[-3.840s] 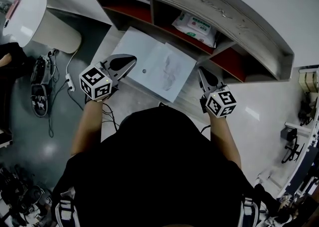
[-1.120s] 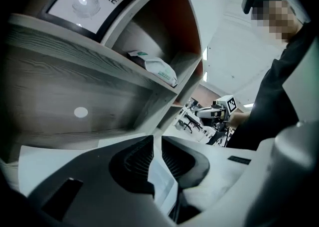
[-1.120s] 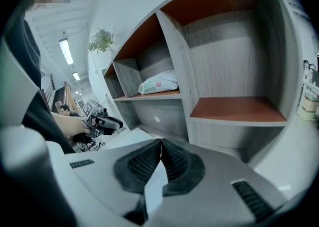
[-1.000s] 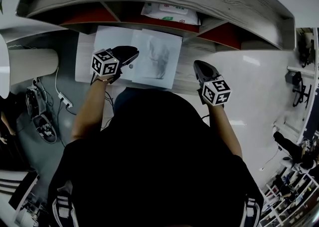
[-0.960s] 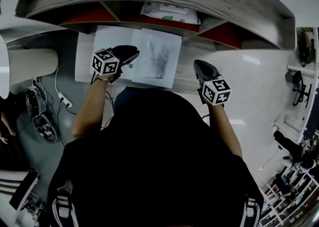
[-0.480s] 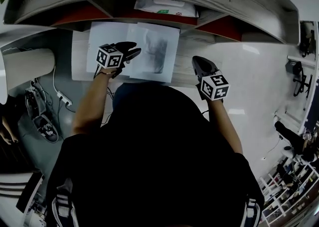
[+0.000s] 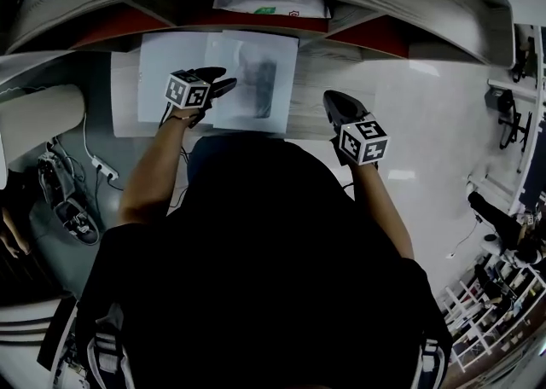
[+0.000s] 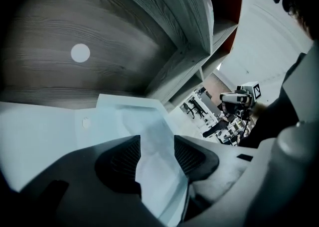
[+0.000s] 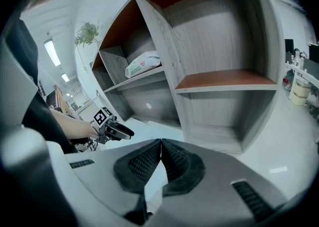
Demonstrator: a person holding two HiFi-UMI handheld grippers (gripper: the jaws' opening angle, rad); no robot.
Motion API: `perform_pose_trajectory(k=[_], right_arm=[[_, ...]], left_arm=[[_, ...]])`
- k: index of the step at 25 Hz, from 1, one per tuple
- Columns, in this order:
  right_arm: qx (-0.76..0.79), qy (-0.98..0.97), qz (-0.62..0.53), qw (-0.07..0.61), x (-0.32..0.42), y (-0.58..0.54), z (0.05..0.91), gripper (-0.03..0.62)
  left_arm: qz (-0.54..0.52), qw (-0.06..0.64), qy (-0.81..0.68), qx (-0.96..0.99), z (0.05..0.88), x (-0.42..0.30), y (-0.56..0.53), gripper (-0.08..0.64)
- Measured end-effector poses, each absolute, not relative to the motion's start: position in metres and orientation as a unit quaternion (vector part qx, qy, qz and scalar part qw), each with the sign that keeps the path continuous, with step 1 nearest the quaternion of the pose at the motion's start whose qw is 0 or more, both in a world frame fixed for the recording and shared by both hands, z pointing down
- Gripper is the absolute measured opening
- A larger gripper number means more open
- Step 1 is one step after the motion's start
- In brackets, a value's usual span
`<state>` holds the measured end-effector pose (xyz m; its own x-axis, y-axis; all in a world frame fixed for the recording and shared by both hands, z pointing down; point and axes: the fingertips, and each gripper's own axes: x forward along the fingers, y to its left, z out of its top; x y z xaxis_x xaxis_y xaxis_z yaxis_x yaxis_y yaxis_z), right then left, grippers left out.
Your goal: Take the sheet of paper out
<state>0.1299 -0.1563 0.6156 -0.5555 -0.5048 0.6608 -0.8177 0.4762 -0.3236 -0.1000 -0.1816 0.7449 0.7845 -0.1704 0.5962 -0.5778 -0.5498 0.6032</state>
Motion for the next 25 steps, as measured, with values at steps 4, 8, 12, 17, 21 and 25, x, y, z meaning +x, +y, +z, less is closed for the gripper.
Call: perform_pose_trajectory(k=[4, 8, 12, 17, 21, 25], right_arm=[[0.405, -0.819, 0.323, 0.248, 0.135, -0.154, 0.618, 0.014], [0.408, -0.815, 0.329, 0.25, 0.138, -0.151, 0.622, 0.012], [0.409, -0.81, 0.336, 0.254, 0.143, -0.145, 0.628, 0.014], [0.409, -0.806, 0.344, 0.255, 0.146, -0.139, 0.629, 0.014], [0.412, -0.803, 0.347, 0.257, 0.151, -0.135, 0.632, 0.014], [0.413, -0.801, 0.35, 0.254, 0.153, -0.133, 0.632, 0.014]], left_arm=[[0.261, 0.419, -0.222, 0.841, 0.762, -0.097, -0.182, 0.192], [0.273, 0.416, -0.218, 0.839, 0.772, -0.092, -0.18, 0.192], [0.287, 0.418, -0.221, 0.833, 0.785, -0.089, -0.18, 0.192], [0.318, 0.423, -0.226, 0.818, 0.808, -0.091, -0.175, 0.192], [0.329, 0.423, -0.227, 0.813, 0.817, -0.087, -0.175, 0.192], [0.338, 0.423, -0.226, 0.81, 0.824, -0.083, -0.174, 0.192]])
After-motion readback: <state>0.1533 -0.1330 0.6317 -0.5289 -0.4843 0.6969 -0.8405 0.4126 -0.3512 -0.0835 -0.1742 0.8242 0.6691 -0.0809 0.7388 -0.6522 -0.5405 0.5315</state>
